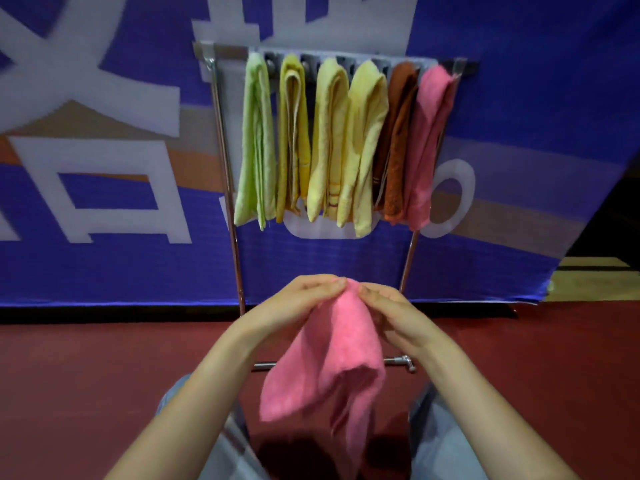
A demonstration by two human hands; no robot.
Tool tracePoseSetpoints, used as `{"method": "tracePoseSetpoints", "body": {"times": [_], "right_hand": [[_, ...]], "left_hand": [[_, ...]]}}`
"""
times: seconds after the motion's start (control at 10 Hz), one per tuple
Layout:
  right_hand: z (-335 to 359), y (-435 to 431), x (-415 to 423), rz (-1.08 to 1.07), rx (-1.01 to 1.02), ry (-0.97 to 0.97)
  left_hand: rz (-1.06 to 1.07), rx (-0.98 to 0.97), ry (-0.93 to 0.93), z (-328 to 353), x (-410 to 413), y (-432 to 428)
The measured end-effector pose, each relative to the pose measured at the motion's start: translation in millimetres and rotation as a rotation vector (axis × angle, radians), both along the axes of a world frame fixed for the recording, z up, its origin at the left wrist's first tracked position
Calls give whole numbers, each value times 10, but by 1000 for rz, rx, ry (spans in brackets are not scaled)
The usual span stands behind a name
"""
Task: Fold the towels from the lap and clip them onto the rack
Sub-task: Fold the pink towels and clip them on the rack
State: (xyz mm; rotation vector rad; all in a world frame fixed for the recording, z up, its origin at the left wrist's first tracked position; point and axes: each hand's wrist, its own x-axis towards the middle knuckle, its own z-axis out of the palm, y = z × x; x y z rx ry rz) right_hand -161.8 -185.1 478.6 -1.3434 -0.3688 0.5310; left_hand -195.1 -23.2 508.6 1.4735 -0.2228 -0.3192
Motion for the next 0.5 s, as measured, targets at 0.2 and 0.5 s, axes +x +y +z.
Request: {"method": "tracePoseSetpoints", "body": {"times": [0.2,0.5], "right_hand": [[142,127,-218,-117,-19,-49],[306,399,39,-261,159,-26]], "left_hand": [[73,-32,-67,195,-175,73],[81,-170,-103,405,239,202]]}}
